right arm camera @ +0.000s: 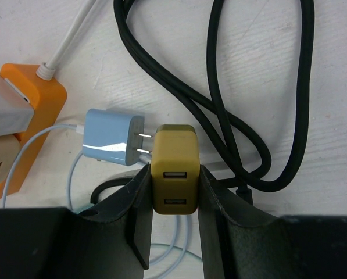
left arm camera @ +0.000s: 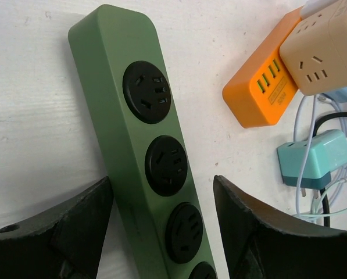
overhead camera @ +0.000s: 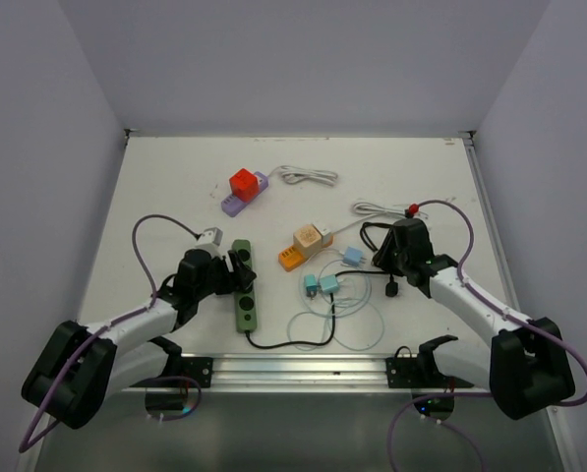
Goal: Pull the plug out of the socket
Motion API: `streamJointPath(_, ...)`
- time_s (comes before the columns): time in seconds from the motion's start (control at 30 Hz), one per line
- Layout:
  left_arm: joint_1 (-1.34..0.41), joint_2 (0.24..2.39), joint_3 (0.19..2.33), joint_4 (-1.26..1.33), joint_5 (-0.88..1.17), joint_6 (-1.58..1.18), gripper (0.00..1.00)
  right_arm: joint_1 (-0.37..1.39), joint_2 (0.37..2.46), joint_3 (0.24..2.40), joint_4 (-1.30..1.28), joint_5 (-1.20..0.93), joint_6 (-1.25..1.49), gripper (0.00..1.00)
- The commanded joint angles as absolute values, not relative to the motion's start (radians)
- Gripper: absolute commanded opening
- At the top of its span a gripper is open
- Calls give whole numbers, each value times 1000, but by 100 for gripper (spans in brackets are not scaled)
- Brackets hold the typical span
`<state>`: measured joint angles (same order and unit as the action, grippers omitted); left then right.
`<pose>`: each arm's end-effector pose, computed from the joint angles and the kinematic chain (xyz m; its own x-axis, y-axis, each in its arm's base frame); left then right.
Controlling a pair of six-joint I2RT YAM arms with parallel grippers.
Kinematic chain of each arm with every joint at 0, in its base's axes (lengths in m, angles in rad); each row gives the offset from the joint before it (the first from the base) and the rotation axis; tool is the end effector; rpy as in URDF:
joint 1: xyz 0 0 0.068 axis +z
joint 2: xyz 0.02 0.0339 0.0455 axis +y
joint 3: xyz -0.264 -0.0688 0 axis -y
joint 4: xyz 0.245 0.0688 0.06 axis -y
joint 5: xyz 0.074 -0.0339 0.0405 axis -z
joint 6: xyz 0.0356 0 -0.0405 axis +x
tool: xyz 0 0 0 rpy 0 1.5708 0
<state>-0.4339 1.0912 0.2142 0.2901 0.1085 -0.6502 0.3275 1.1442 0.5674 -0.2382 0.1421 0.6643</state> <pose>0.1726 -0.0842 0.1371 -0.7025 -0.3378 -0.6265 0.0936 0.8287 -0.5518 0.2135 0.0672 0.1910 -0.6821 0.4128 -0.6036 0.2465 0.9069 0.3417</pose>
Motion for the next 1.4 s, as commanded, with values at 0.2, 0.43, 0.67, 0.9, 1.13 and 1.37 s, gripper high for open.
streamJointPath(0.2, -426, 1005, 348, 106, 11, -568, 81, 307, 1112, 563, -198, 98, 643, 42)
streamJointPath(0.43, -428, 957, 439, 2, -29, -522, 93, 305, 1089, 592, -251, 103, 624, 56)
streamJointPath(0.67, -426, 943, 564, -94, -5, -500, 96, 304, 1003, 661, -307, 89, 594, 56)
streamJointPath(0.9, -426, 975, 737, -175, 98, -450, 96, 305, 986, 738, -285, -50, 509, 56)
streamJointPath(1.13, -426, 1022, 919, -245, 123, -379, 100, 347, 1058, 824, -285, -147, 437, 62)
streamJointPath(1.37, -428, 1058, 940, -207, 92, -316, 100, 462, 1175, 1026, -370, -49, 325, 66)
